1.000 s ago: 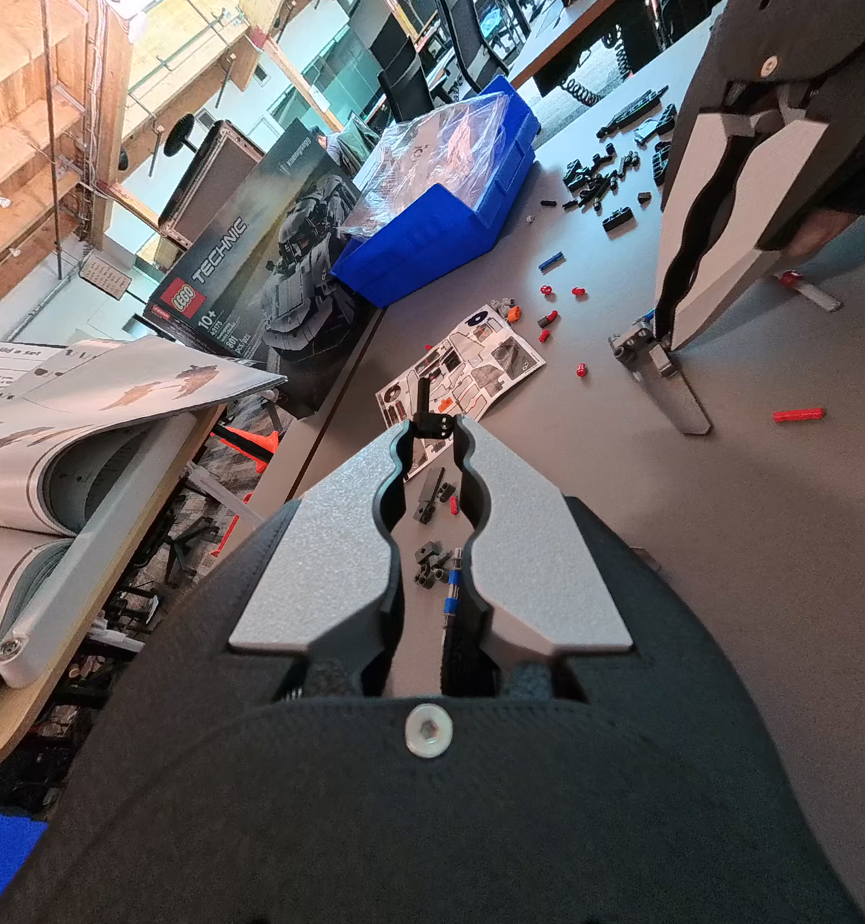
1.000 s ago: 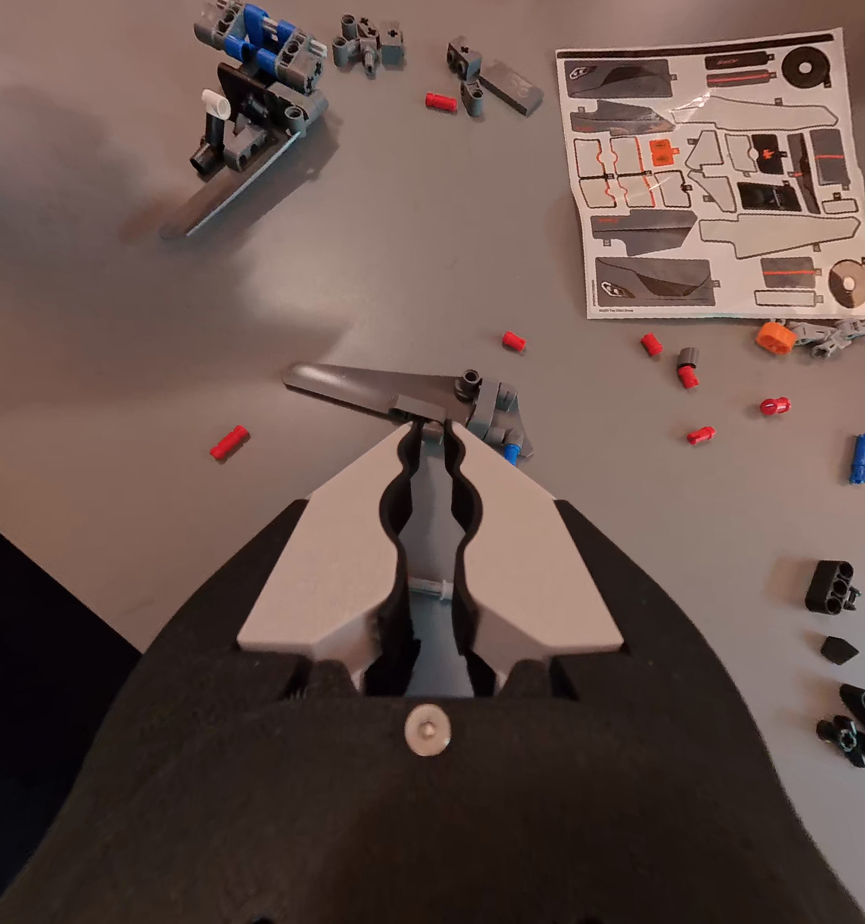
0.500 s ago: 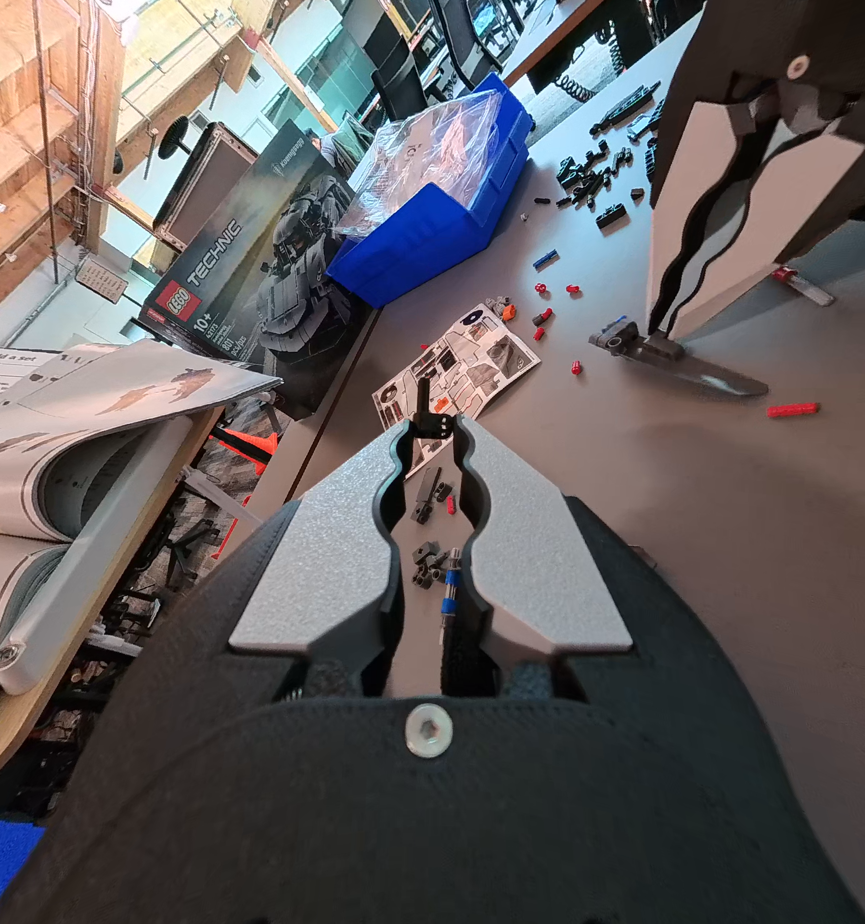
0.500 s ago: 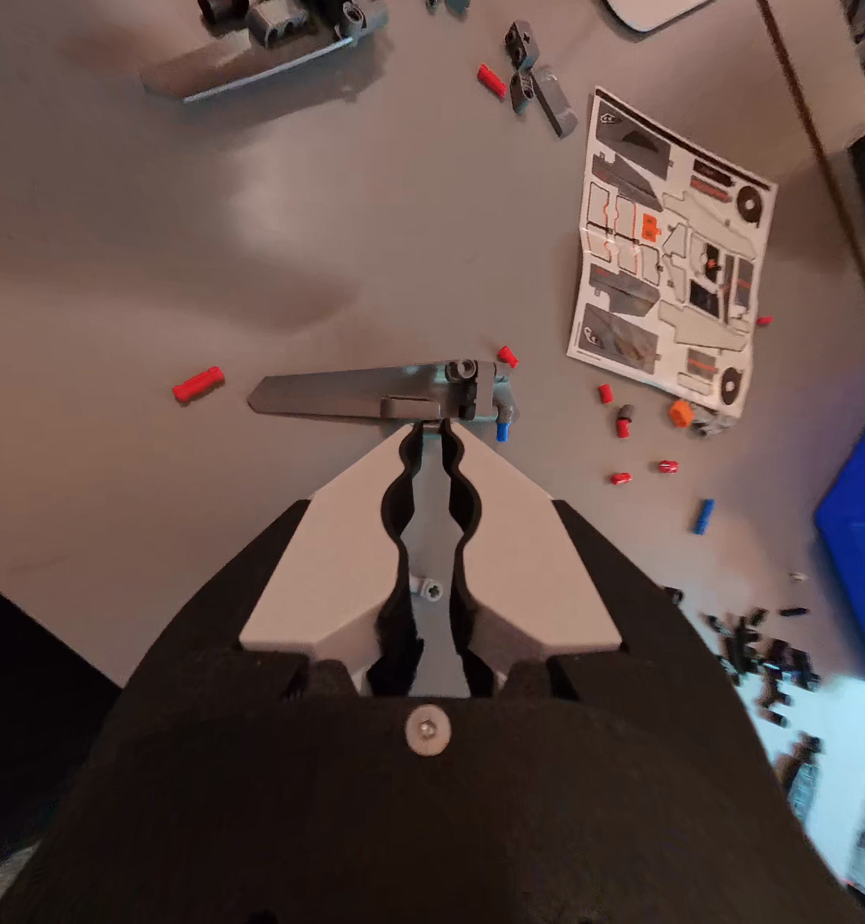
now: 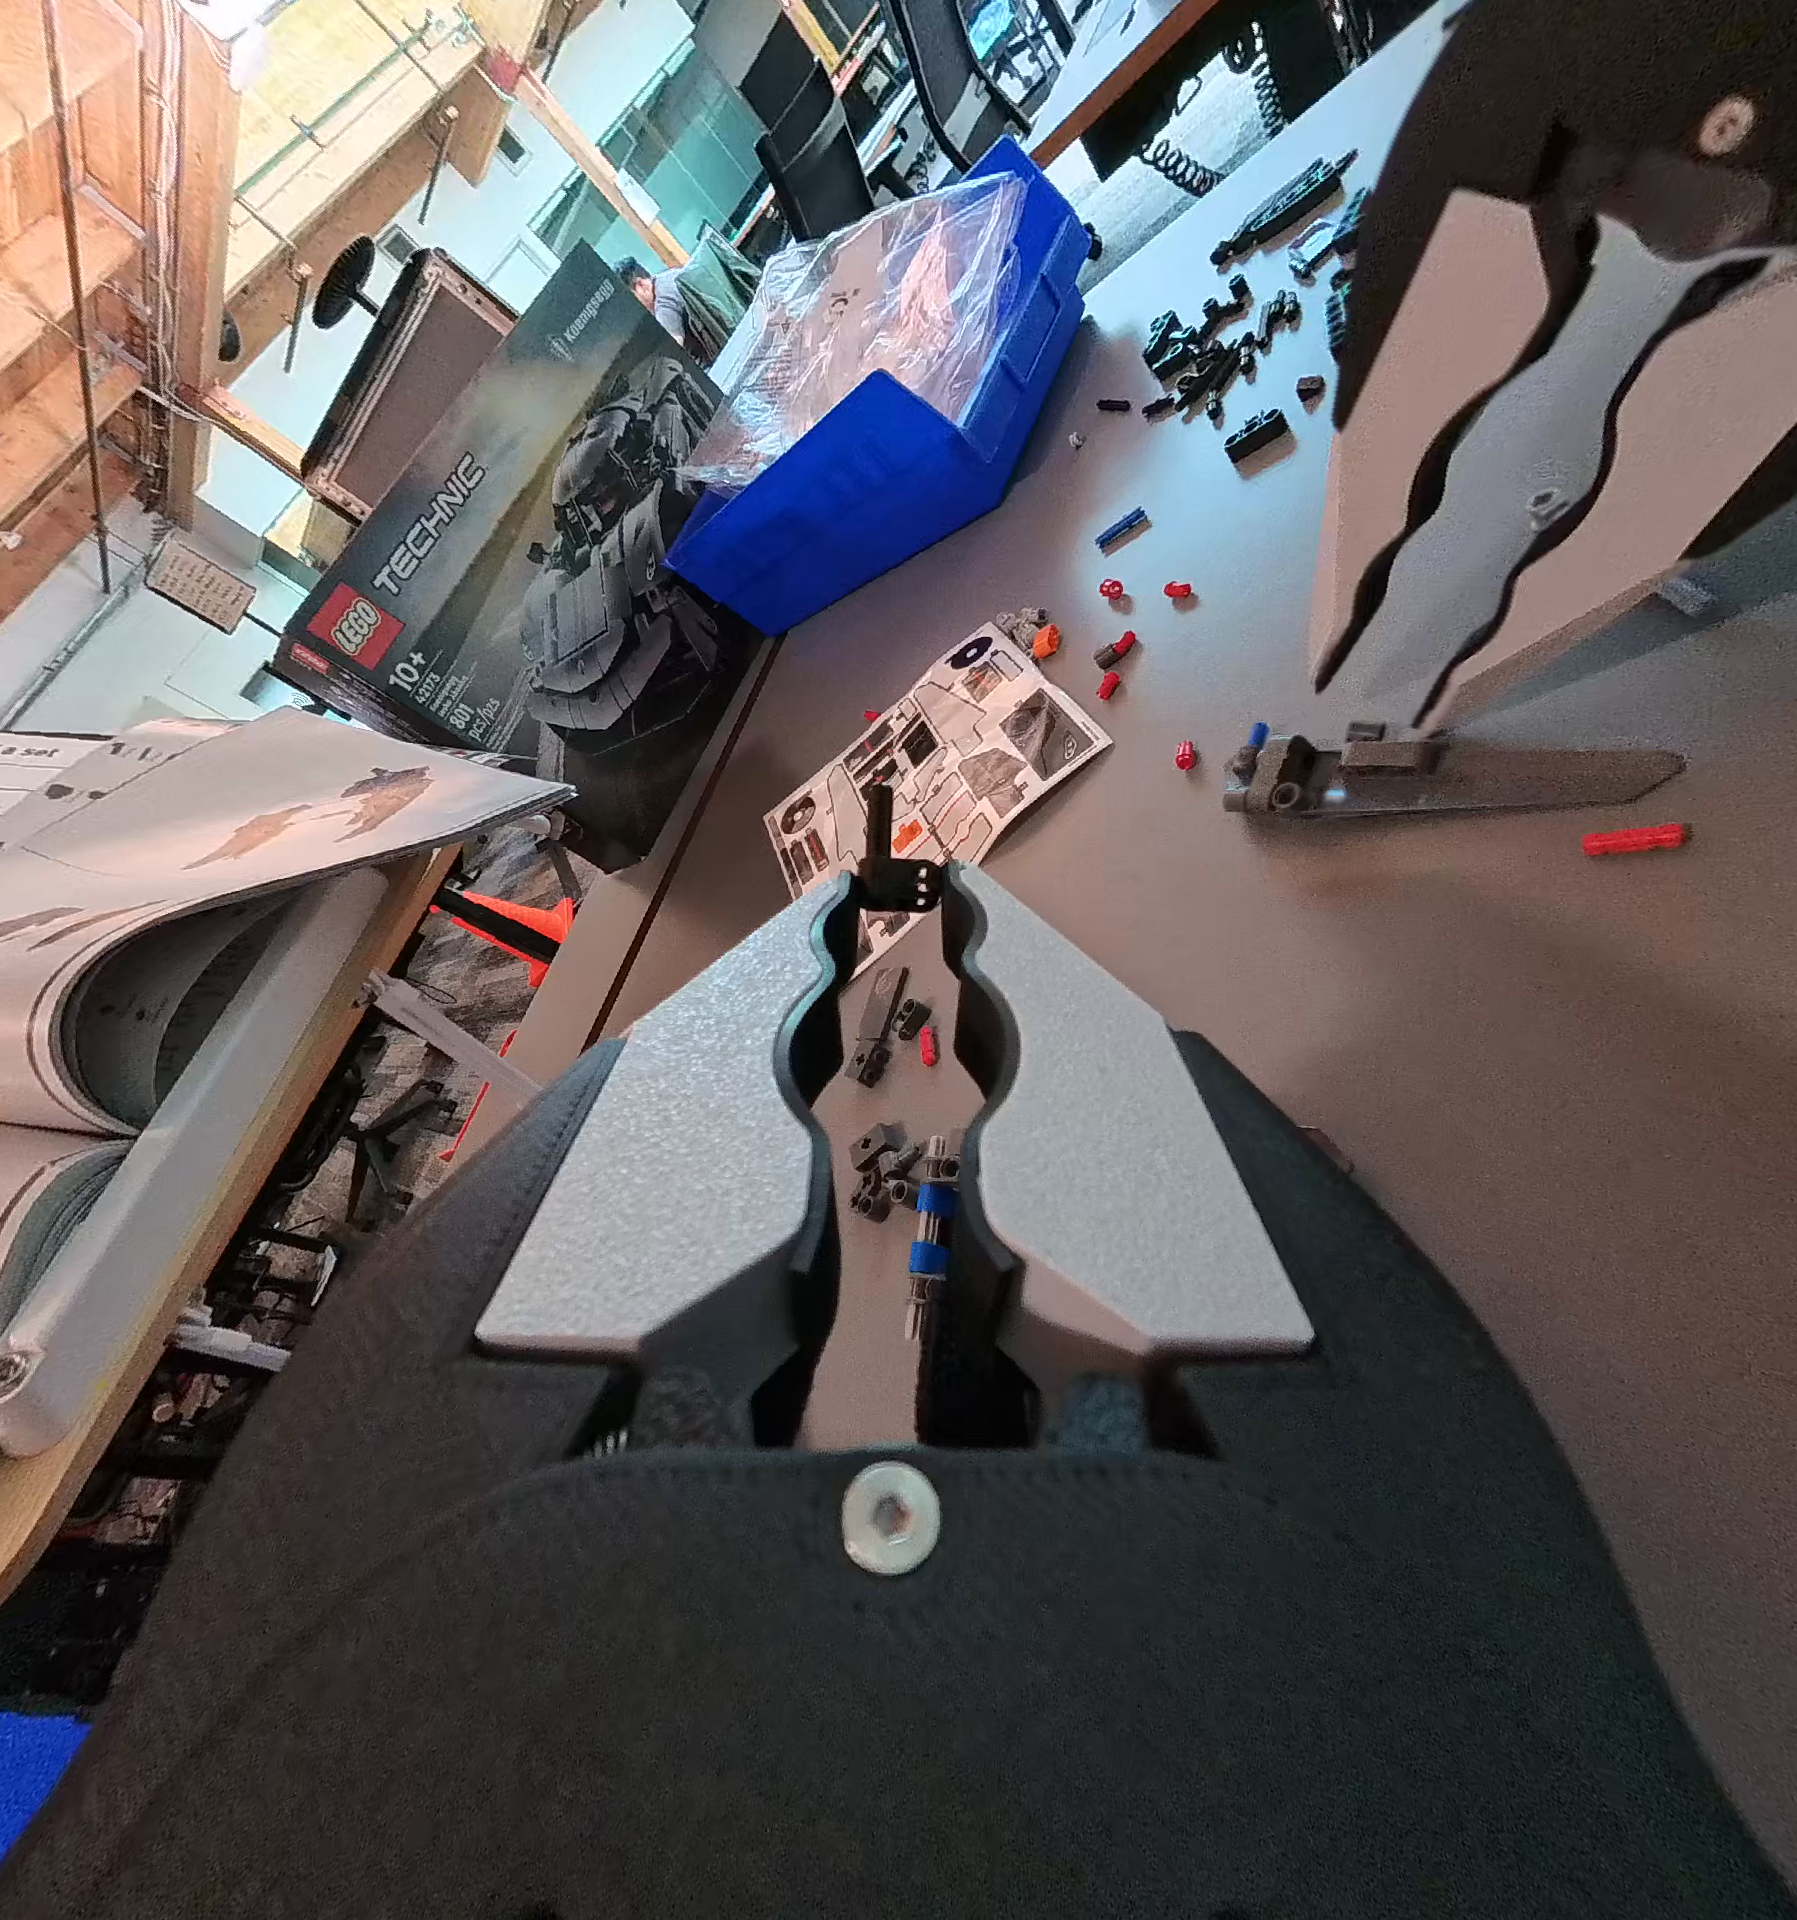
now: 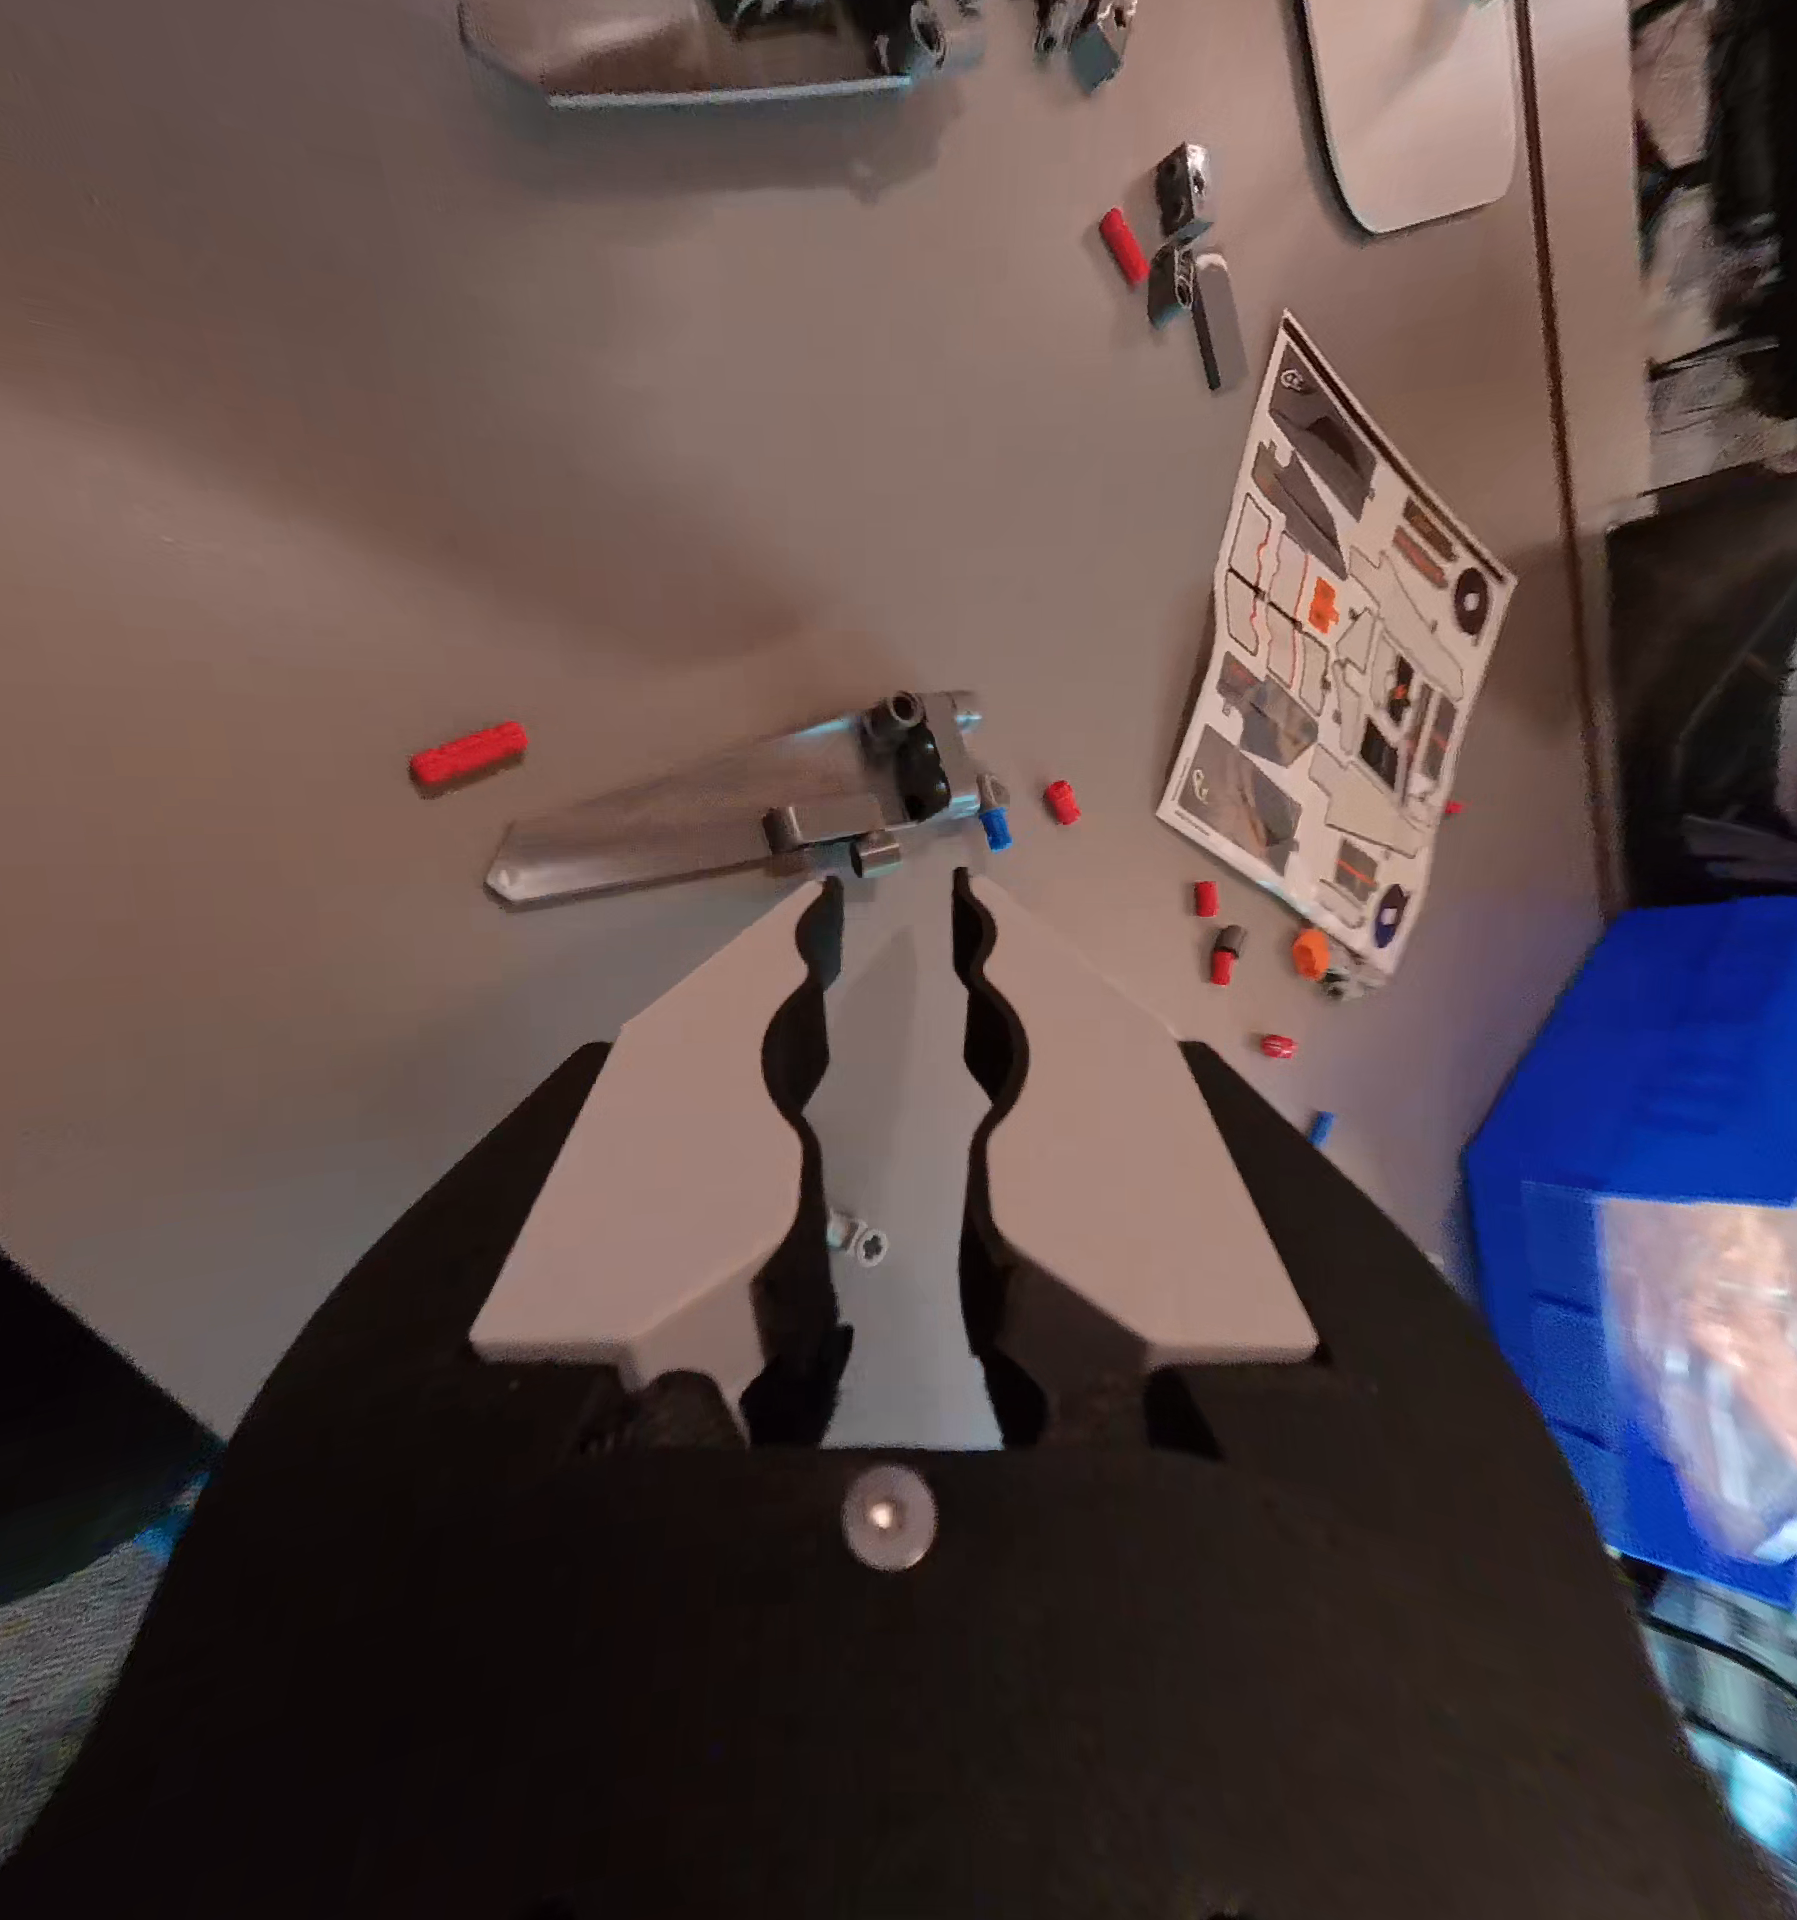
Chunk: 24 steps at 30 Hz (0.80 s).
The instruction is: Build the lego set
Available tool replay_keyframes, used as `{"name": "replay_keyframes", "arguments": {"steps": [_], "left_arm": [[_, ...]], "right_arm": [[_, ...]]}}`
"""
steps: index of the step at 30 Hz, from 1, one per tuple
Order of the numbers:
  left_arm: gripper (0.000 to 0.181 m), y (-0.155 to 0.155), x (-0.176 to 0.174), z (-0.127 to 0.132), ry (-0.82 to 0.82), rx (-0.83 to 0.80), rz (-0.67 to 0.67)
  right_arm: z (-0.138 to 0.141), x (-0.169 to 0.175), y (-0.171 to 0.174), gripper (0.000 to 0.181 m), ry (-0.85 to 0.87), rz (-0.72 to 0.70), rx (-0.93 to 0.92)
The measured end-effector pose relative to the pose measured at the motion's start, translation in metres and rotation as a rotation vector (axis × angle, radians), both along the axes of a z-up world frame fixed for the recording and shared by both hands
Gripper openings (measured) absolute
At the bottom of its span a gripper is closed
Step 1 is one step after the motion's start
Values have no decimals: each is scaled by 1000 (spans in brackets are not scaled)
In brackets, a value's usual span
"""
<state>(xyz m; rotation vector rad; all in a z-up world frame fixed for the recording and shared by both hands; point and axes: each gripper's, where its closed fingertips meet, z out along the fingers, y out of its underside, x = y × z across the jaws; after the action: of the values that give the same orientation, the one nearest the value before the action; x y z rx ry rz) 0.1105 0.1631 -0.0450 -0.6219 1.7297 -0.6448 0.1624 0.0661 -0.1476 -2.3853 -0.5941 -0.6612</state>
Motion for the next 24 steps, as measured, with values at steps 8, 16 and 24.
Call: {"name": "replay_keyframes", "arguments": {"steps": [8, 16, 24], "left_arm": [[13, -1, 1, -1, 5, 4, -1], [13, -1, 1, -2, 7, 3, 2], [13, -1, 1, -4, 13, 6, 1]], "right_arm": [[9, -7, -5, 22, 625, -82, 79], [3, -6, 2, 16, 952, -122, 69], [-4, -9, 8, 8, 977, -119, 35]]}}
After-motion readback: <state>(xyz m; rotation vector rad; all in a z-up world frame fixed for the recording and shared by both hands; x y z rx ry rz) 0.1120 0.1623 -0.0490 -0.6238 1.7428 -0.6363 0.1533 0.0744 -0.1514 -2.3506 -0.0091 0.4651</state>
